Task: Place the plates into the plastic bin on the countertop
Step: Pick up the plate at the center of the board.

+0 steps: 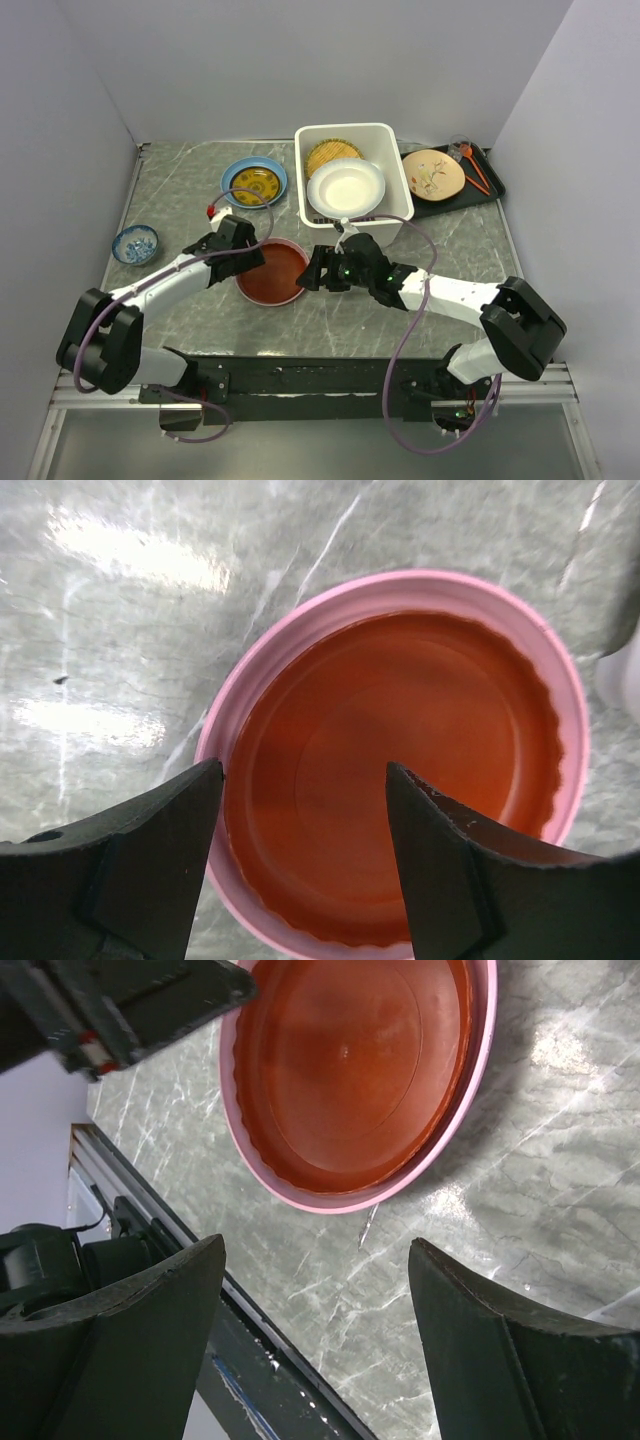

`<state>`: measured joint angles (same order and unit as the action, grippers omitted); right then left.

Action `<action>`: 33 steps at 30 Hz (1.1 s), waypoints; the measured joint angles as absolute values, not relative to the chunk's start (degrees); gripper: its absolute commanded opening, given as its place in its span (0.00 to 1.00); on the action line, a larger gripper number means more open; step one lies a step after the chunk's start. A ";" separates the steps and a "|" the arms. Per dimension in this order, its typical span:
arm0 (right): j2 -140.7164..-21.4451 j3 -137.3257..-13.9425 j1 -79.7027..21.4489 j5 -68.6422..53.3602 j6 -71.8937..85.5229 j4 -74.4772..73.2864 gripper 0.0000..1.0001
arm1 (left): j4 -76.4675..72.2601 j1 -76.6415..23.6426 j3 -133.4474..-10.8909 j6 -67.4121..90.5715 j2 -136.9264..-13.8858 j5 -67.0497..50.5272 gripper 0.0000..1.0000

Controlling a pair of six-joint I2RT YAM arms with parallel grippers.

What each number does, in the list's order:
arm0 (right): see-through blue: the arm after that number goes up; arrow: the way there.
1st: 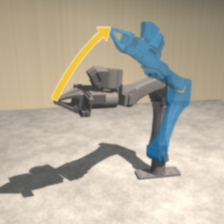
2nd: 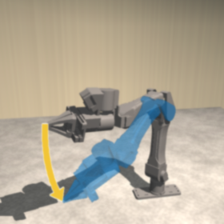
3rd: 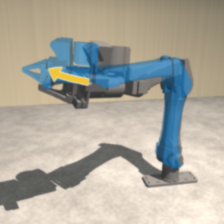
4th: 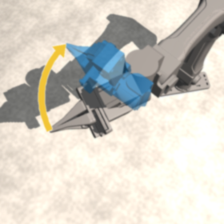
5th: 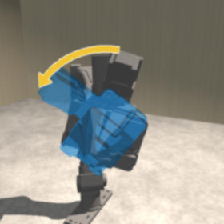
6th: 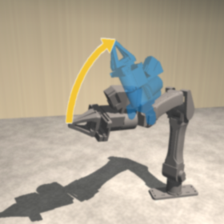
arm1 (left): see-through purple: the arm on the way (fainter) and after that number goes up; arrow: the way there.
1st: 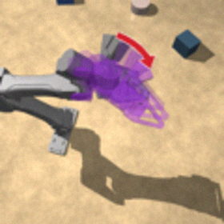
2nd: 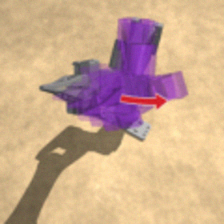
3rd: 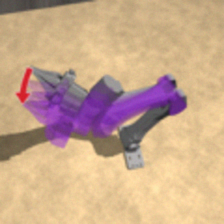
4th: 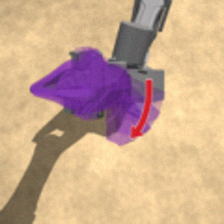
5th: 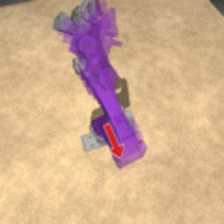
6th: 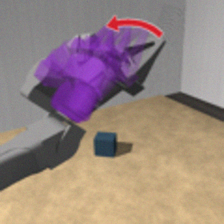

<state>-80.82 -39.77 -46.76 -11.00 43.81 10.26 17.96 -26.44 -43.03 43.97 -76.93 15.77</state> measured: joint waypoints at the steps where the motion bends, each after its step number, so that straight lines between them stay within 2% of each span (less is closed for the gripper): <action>1: -80.86 -39.83 -46.76 -10.98 43.81 10.26 0.81 | 17.34 -26.44 -42.63 43.97 -77.65 15.40 0.72; 8: -81.17 -39.88 -46.76 -10.96 43.79 10.26 0.81 | 15.49 -26.44 -41.30 43.94 -81.87 14.13 0.69; 11: -81.95 -40.23 -46.76 -10.98 43.77 10.26 0.81 | 13.91 -26.44 -40.84 43.90 -82.46 13.34 0.60; 16: -83.44 -40.49 -46.76 -10.98 43.79 10.26 0.81 | 12.08 -26.37 -39.57 43.20 -82.46 12.93 0.33; 17: -83.57 -40.51 -46.76 -10.98 43.77 10.24 0.81 | 12.08 -26.33 -39.53 43.07 -82.46 12.78 0.21; 20: -83.70 -40.51 -46.76 -10.98 43.77 10.24 0.81 | 12.25 -26.33 -39.53 42.78 -82.50 12.38 0.02; 33: -83.72 -40.53 -46.76 -10.39 43.86 10.24 0.82 | 13.02 -26.33 -38.81 42.74 -78.76 11.29 0.01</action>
